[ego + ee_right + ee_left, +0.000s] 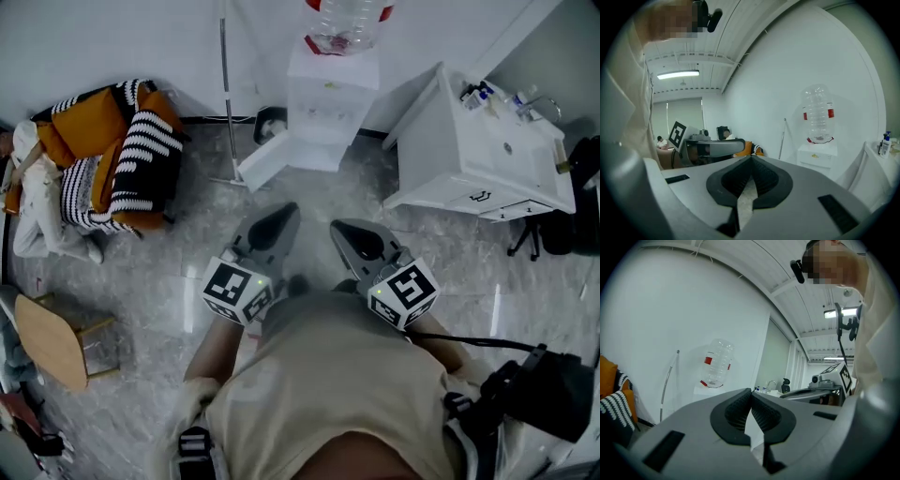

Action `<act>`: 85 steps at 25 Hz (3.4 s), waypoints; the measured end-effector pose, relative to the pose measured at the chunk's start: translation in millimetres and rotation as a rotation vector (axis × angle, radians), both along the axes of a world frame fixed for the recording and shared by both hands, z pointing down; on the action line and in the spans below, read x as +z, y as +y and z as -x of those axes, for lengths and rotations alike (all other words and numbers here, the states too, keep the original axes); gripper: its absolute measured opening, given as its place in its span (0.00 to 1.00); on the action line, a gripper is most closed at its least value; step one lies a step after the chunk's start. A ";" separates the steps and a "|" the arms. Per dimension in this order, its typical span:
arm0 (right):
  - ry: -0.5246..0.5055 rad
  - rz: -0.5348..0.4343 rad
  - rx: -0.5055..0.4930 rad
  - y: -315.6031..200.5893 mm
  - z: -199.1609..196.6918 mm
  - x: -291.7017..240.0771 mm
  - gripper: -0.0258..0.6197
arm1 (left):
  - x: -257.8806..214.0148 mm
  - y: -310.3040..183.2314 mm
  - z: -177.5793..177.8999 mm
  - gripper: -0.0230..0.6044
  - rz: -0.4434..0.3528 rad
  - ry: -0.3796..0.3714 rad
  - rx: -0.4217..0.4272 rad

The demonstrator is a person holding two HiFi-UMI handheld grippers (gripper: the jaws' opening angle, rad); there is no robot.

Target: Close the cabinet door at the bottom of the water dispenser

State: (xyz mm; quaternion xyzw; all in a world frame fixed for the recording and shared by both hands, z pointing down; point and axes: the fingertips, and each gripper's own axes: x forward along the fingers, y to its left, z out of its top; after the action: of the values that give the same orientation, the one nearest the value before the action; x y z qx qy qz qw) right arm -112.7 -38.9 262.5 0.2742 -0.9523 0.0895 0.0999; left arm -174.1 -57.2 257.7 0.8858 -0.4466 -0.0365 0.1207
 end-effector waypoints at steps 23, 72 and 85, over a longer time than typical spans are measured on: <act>-0.093 0.331 0.139 -85.9 -63.4 40.4 0.06 | 2.1 -63.5 -83.2 0.03 0.049 -0.060 0.150; -0.104 0.323 -0.148 -231.4 9.8 65.4 0.06 | 236.2 -228.1 77.4 0.03 0.435 -0.545 -0.122; -0.068 0.481 -0.178 -242.9 100.1 117.8 0.06 | 342.2 -250.4 168.9 0.03 0.599 -0.604 -0.073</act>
State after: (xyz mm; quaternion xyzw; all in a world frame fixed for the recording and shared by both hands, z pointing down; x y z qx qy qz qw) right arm -212.8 -281.8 380.3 0.1544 -0.9268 0.3133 0.1379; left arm -343.1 -307.6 599.9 0.7661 -0.4838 0.3519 0.2352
